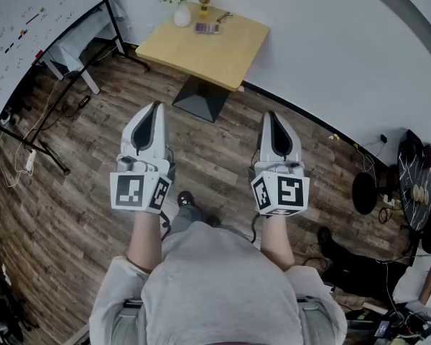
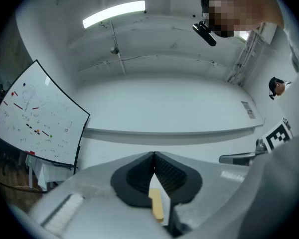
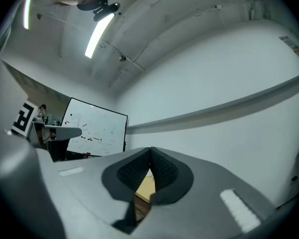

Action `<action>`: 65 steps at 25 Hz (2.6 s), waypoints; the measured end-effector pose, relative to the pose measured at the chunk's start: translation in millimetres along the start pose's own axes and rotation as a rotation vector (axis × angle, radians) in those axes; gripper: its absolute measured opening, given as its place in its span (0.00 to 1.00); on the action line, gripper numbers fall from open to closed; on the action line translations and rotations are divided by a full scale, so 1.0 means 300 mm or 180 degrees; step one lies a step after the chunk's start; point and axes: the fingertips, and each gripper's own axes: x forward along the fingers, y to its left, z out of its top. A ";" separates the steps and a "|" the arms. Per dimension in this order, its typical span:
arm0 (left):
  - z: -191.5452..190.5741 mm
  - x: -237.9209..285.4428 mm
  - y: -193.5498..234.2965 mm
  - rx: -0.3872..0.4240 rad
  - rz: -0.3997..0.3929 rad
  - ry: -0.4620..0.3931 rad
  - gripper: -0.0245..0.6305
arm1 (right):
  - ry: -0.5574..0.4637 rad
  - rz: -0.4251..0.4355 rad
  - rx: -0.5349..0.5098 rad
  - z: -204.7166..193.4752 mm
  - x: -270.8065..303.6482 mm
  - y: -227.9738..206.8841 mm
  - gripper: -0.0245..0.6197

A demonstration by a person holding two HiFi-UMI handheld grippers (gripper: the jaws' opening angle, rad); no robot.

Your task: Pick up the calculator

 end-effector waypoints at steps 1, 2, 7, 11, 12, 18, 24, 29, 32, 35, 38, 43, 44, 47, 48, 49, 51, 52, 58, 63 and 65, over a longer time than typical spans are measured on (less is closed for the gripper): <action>0.000 -0.001 0.002 -0.0003 0.0000 0.0000 0.04 | -0.0001 0.0002 0.0006 -0.001 0.001 0.003 0.04; 0.000 -0.002 0.004 -0.0006 0.0000 0.0000 0.05 | -0.0001 0.0005 0.0012 -0.001 0.003 0.005 0.04; -0.003 0.017 0.025 -0.0014 0.0003 -0.0003 0.05 | -0.0007 0.0014 0.0045 -0.004 0.035 0.010 0.04; -0.003 0.046 0.053 -0.0005 0.0000 -0.0009 0.05 | -0.0016 0.0022 0.0040 -0.005 0.080 0.019 0.04; -0.003 0.055 0.062 -0.0005 -0.0001 -0.0013 0.05 | -0.0018 0.0023 0.0032 -0.006 0.091 0.021 0.04; -0.016 0.129 0.127 -0.0006 -0.0044 -0.0025 0.05 | -0.0116 0.0003 -0.0092 -0.007 0.187 0.035 0.04; -0.033 0.228 0.198 0.0025 -0.0100 -0.0020 0.05 | -0.0207 -0.0062 -0.0179 -0.011 0.294 0.032 0.04; -0.062 0.304 0.269 0.0046 -0.0162 -0.0001 0.05 | -0.0134 -0.0084 -0.0181 -0.041 0.389 0.052 0.04; -0.081 0.355 0.299 0.0039 -0.0210 0.0016 0.05 | -0.0125 -0.0095 -0.0148 -0.054 0.438 0.056 0.04; -0.097 0.396 0.327 -0.0030 -0.0291 0.0025 0.05 | -0.0119 -0.0119 -0.0158 -0.061 0.482 0.066 0.04; -0.114 0.425 0.354 -0.0036 -0.0351 0.0056 0.05 | -0.0118 -0.0160 -0.0142 -0.072 0.518 0.076 0.04; -0.142 0.447 0.402 -0.0046 -0.0462 0.0108 0.05 | -0.0103 -0.0223 -0.0090 -0.100 0.558 0.105 0.04; -0.148 0.449 0.411 -0.0046 -0.0462 0.0114 0.05 | -0.0089 -0.0226 -0.0090 -0.109 0.561 0.111 0.04; -0.167 0.451 0.427 -0.0069 -0.0471 0.0142 0.05 | -0.0045 -0.0254 -0.0087 -0.131 0.564 0.117 0.04; -0.170 0.451 0.431 -0.0074 -0.0481 0.0150 0.05 | -0.0035 -0.0272 -0.0083 -0.134 0.565 0.117 0.04; -0.172 0.451 0.435 -0.0073 -0.0489 0.0155 0.05 | -0.0030 -0.0290 -0.0079 -0.135 0.566 0.117 0.04; -0.174 0.457 0.445 -0.0067 -0.0495 0.0161 0.05 | -0.0028 -0.0312 -0.0071 -0.135 0.575 0.117 0.04; -0.176 0.463 0.449 -0.0071 -0.0494 0.0164 0.05 | -0.0026 -0.0315 -0.0068 -0.136 0.581 0.115 0.04; -0.180 0.505 0.476 -0.0025 -0.0464 0.0146 0.05 | -0.0047 -0.0305 -0.0088 -0.139 0.635 0.100 0.04; -0.186 0.557 0.517 -0.0012 -0.0424 0.0125 0.05 | -0.0086 -0.0303 -0.0086 -0.143 0.706 0.085 0.04; -0.191 0.585 0.534 -0.0015 -0.0407 0.0123 0.05 | -0.0088 -0.0282 -0.0083 -0.148 0.741 0.081 0.04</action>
